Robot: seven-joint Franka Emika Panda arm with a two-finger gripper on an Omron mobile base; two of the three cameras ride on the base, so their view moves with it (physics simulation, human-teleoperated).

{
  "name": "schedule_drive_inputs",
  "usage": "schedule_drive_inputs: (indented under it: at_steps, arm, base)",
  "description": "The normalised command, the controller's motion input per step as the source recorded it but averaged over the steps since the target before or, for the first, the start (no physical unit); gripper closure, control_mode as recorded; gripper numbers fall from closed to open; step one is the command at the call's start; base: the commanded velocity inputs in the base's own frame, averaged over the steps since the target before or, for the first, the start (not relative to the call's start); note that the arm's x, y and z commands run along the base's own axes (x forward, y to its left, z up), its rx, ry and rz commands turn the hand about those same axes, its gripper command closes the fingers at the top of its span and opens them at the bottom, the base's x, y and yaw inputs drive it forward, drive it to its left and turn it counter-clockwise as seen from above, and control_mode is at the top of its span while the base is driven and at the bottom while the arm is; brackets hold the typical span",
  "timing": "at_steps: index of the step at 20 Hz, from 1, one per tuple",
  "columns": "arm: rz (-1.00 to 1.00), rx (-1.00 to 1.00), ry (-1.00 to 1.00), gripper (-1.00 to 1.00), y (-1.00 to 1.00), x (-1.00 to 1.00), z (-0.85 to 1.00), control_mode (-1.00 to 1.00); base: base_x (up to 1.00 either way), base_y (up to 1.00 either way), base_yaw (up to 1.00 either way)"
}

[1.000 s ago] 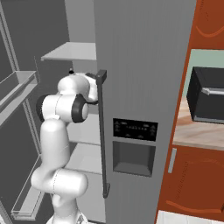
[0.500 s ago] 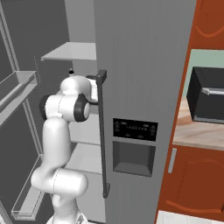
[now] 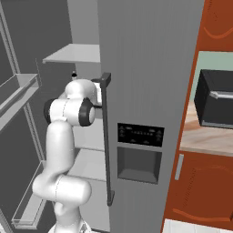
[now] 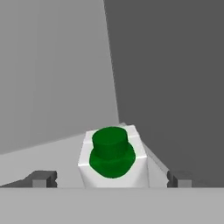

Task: Take out the milk from the fridge and place it on the tray on the counter. Then take the sugar cube near the tray and place it in the tray.

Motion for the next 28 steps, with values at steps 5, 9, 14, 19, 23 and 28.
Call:
schedule_drive_inputs:
  at_steps: [5, 9, 14, 19, 23, 28]
  arm:
    - [0.00, 0.00, -0.02, -1.00, 0.02, 0.24, -0.09, -1.00]
    - [0.00, 0.00, -0.01, 1.00, 0.00, 0.19, -0.07, -1.00]
    - [0.00, 0.00, -0.02, 1.00, -0.01, 0.08, -0.03, -1.00]
    - [0.00, 0.00, -0.07, 1.00, 0.00, 0.00, 0.00, -1.00]
    - [-0.02, 0.00, -0.07, 1.00, 0.00, -0.53, -0.06, -1.00]
    - [-0.03, 0.00, 0.00, 1.00, 0.01, -0.99, -0.27, -1.00]
  base:
    - [0.00, 0.00, 0.00]
    - [0.00, 0.00, 0.00]
    - [0.00, 0.00, 0.00]
    - [0.00, 0.00, 0.00]
    - [0.00, 0.00, 0.00]
    - [0.00, 0.00, 0.00]
